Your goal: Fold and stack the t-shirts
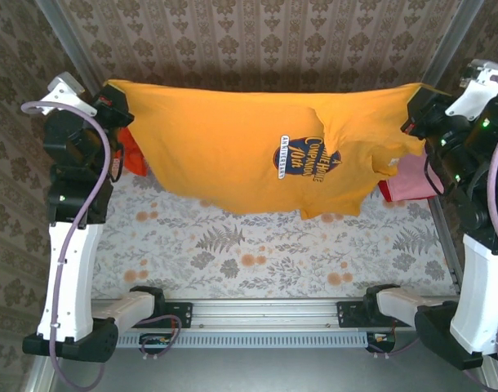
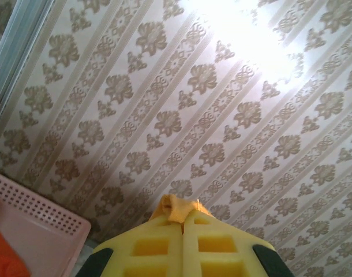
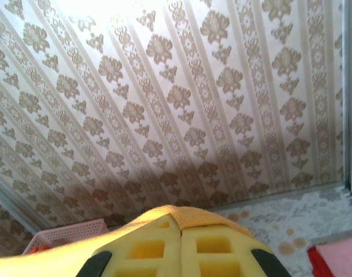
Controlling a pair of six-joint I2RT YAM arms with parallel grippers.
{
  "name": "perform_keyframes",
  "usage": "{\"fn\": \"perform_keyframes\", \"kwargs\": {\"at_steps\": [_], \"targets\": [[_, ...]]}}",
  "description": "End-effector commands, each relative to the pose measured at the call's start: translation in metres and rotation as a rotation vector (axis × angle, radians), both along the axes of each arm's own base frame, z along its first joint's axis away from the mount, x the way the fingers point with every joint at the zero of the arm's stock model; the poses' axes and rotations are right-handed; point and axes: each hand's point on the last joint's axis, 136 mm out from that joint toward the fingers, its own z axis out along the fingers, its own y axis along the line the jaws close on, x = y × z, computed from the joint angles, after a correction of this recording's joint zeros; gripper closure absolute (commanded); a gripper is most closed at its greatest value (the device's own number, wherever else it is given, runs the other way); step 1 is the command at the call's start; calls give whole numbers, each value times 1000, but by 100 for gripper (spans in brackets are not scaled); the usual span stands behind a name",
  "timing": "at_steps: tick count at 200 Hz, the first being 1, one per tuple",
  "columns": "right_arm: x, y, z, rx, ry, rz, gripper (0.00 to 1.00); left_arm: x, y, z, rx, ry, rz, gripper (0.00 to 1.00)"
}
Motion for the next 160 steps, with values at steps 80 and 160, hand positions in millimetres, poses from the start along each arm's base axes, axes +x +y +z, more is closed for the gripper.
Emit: {"fn": "perform_keyframes", "kwargs": {"at_steps": [80,160], "targets": [[107,-23,-29,-92,146,-128,100,93,-3,-30,78,107,28,100],[233,-27,-54,56,83,-59,100,194,-18,-64,46,202,-38,100]]}}
